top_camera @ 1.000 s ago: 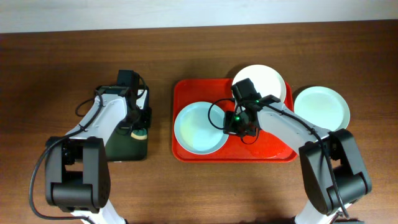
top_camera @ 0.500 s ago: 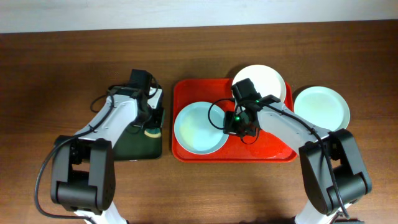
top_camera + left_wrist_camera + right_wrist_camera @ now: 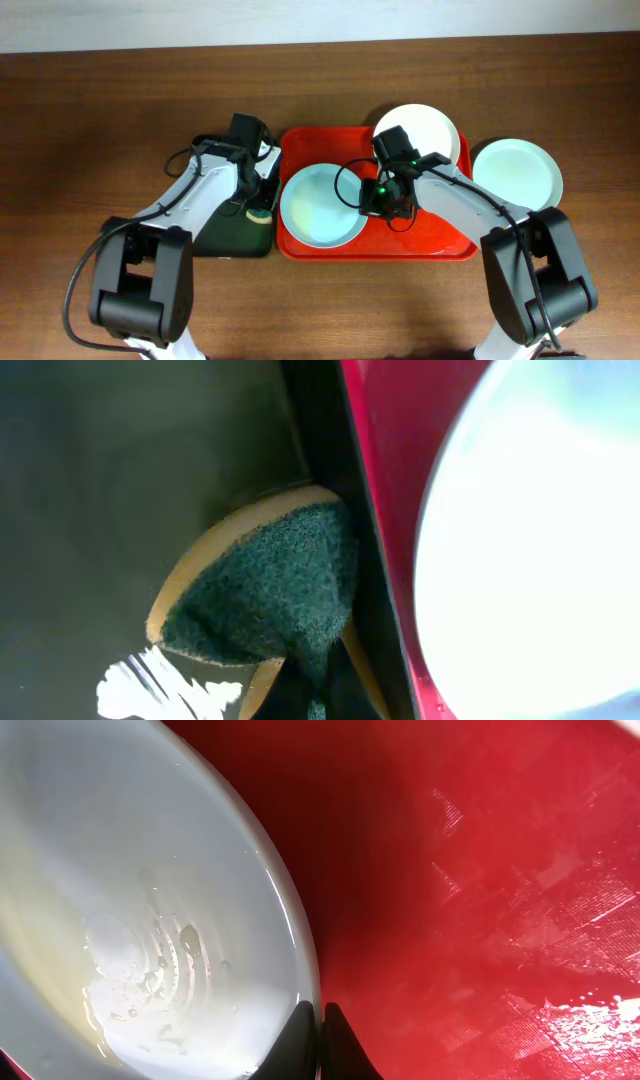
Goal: Clean dirty plates on tray and stack at the side
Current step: 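Lower the sponge onto the black tray and release it with left gripper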
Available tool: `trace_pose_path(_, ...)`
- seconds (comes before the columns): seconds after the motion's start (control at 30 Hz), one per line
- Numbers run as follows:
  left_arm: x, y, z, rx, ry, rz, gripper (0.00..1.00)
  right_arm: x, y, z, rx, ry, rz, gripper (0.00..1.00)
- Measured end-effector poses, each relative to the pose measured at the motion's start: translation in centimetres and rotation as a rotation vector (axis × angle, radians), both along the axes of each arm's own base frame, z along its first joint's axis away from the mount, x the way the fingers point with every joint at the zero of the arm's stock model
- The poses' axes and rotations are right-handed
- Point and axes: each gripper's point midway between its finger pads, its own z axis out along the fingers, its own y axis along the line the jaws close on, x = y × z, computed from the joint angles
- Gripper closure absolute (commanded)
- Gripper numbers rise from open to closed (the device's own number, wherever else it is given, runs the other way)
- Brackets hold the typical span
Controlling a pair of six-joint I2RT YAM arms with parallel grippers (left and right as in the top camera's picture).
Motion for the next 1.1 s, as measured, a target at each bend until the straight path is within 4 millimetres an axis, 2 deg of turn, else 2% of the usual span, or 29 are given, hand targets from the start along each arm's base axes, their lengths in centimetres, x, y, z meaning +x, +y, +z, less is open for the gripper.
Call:
trace_pose_path(0.27,-0.3,-1.0,0.0,0.0,-0.002,-0.027,1.0,0.0,0.0,0.0,0.0,0.0,-0.001,0.96)
trace_pose_path(0.53,-0.2,-1.0,0.0,-0.002,-0.003,-0.008,1.0,0.0,0.0,0.0,0.0,0.0,-0.001,0.96)
trace_pose_path(0.8,0.5,-0.2,0.4,0.029,-0.022,0.026,1.0,0.0,0.0,0.0,0.0,0.0,0.0,0.96)
trace_pose_path(0.9,1.0,1.0,1.6,0.024,-0.035,0.07,1.0,0.0,0.0,0.0,0.0,0.0,-0.001,0.96)
trace_pose_path(1.1,1.4,6.1,4.3,0.017,-0.053,0.211,1.0,0.0,0.0,0.0,0.0,0.0,-0.001,0.96)
